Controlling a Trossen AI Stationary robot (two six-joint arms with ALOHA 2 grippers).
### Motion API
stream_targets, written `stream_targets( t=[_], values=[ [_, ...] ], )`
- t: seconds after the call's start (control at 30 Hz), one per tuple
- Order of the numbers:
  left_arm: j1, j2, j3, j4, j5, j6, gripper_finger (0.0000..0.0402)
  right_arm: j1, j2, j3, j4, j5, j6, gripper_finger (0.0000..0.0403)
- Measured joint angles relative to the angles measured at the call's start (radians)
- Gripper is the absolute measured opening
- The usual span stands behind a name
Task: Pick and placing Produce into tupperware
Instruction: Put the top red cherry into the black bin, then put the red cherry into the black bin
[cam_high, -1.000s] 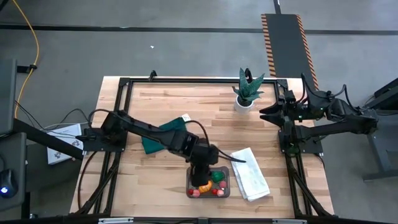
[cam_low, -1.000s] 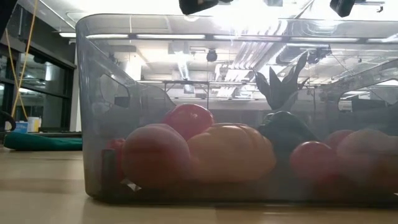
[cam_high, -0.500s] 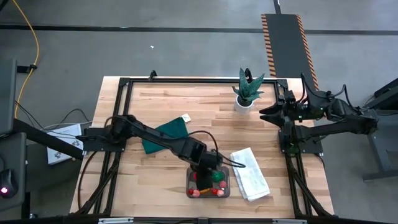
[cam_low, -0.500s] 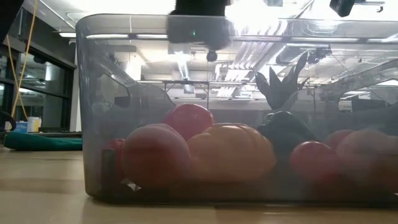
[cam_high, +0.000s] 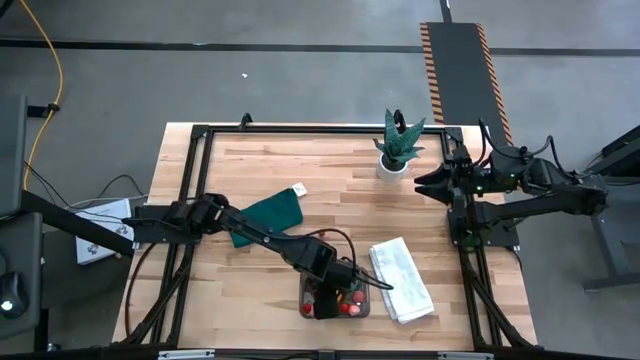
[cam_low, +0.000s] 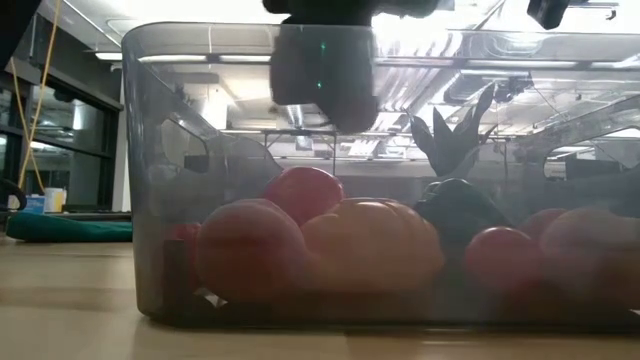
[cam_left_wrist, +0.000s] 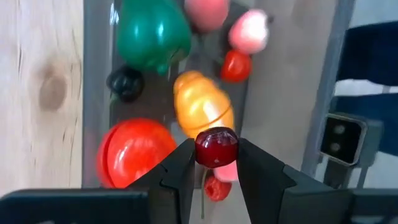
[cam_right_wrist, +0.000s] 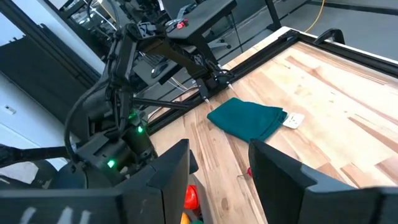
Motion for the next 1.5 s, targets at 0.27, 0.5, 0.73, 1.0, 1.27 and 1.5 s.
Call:
stream_targets(
  t=[0.27, 0.5, 0.73, 1.0, 1.27, 1.5],
  values=[
    [0.003, 0.003, -0.002, 0.01, -0.007, 0.002, 0.0101, 0.0, 0.001, 0.0, 0.0, 0.0, 0.0, 0.0156],
    [0.002, 0.003, -0.002, 0.018, -0.046, 0.002, 0.0102, 0.0, 0.001, 0.0, -0.001, 0.001, 0.0, 0.0156],
    [0.003, 0.003, -0.002, 0.057, -0.075, 0.002, 0.0102, 0.0, 0.001, 0.0, -0.001, -0.008, 0.0, 0.0156],
    [0.003, 0.002, -0.002, 0.061, -0.074, -0.017, 0.0102, 0.0, 0.001, 0.0, -0.001, -0.023, 0.0, 0.0156],
    [0.003, 0.002, -0.002, 0.062, -0.071, -0.036, 0.0158, 0.0, 0.001, 0.0, -0.001, -0.031, -0.002, 0.0156],
    [0.003, 0.002, -0.002, 0.059, -0.071, -0.036, 0.0193, 0.0, 0.001, 0.0, -0.001, -0.032, -0.012, 0.0156]
  ],
)
